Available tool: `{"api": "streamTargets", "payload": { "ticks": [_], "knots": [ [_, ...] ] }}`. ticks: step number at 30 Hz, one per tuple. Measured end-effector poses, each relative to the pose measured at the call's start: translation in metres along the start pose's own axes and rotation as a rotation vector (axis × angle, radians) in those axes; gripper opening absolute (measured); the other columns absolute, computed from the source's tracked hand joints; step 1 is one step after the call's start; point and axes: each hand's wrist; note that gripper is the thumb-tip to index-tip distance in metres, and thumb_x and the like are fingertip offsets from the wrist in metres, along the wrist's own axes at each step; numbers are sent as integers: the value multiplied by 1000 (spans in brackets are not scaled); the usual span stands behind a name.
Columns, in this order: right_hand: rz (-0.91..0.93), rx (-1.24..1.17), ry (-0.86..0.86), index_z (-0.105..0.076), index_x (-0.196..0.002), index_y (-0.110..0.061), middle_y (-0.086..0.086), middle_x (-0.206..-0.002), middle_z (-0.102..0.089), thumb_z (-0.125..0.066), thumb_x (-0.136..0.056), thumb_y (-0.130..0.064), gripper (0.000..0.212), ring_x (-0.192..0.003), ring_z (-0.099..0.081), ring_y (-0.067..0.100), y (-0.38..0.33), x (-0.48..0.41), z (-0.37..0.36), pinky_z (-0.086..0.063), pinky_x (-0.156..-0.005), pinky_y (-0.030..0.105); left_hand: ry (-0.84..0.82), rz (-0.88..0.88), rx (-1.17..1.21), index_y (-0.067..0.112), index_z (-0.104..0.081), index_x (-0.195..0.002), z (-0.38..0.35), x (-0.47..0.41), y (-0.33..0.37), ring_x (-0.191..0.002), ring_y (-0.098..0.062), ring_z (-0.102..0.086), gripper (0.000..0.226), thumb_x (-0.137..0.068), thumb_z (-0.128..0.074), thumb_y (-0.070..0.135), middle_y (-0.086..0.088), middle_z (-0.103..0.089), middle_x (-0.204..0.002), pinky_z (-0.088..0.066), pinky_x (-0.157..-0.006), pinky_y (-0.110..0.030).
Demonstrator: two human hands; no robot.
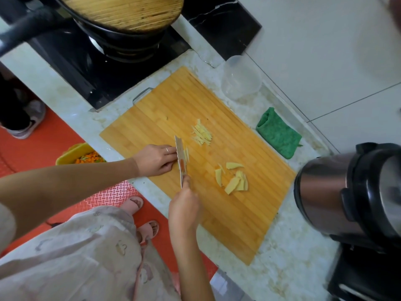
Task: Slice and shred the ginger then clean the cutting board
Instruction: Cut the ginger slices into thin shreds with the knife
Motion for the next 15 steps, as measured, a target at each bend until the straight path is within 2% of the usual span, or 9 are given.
{"api": "streamTargets", "payload": {
  "ticks": [2, 5, 7, 10, 13, 15],
  "knots": [
    [4, 19, -23, -22, -149, -29, 8, -104, -68, -39, -96, -8, 60, -91, -65, 23, 2, 2, 4, -38, -62, 28, -10, 4, 4, 8, -72, -92, -2, 1, -1, -75, -23, -67, 30, -86, -45, 21, -6, -70, -99, -46, -45, -24],
    [-8, -22, 31, -26, -147, -30, 9, -104, -67, -39, -96, -9, 57, -92, -65, 26, 1, 0, 6, -37, -61, 30, -12, 5, 12, 7, -72, -95, -2, 0, -1, -77, -22, -69, 31, -86, -46, 21, -6, -70, -102, -47, -47, -24],
    [0, -32, 1, -29, -147, -29, 10, -105, -67, -39, -97, -10, 55, -93, -64, 27, -1, -8, 6, -36, -61, 30, -16, 10, 21, 7, -72, -98, -2, 1, -1, -78, -22, -69, 32, -85, -46, 21, -6, -70, -104, -48, -48, -24],
    [24, 7, 44, -26, -148, -28, 9, -104, -67, -38, -98, -12, 54, -92, -64, 26, -8, -16, 7, -35, -60, 30, -16, 20, 20, 9, -72, -99, -2, 1, 0, -77, -22, -69, 32, -86, -46, 21, -5, -70, -104, -49, -47, -25],
    [33, 30, 53, -22, -150, -28, 7, -102, -68, -36, -99, -12, 55, -87, -65, 21, -8, -8, 6, -33, -59, 27, 8, 15, 21, 9, -69, -92, 0, 0, 1, -65, -22, -65, 25, -86, -47, 19, -5, -69, -91, -44, -43, -24],
    [31, 34, 42, -20, -150, -29, 7, -101, -68, -36, -98, -11, 57, -87, -65, 21, -5, 0, 5, -34, -60, 27, 46, 18, 44, 11, -61, -92, 3, -2, 2, -58, -22, -61, 18, -88, -45, 19, -5, -66, -83, -40, -40, -24]
  ]
}}
Point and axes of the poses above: each hand's wrist, its own x-axis away from the middle knuckle, its own z-axis out of the back of the hand, y = z × x
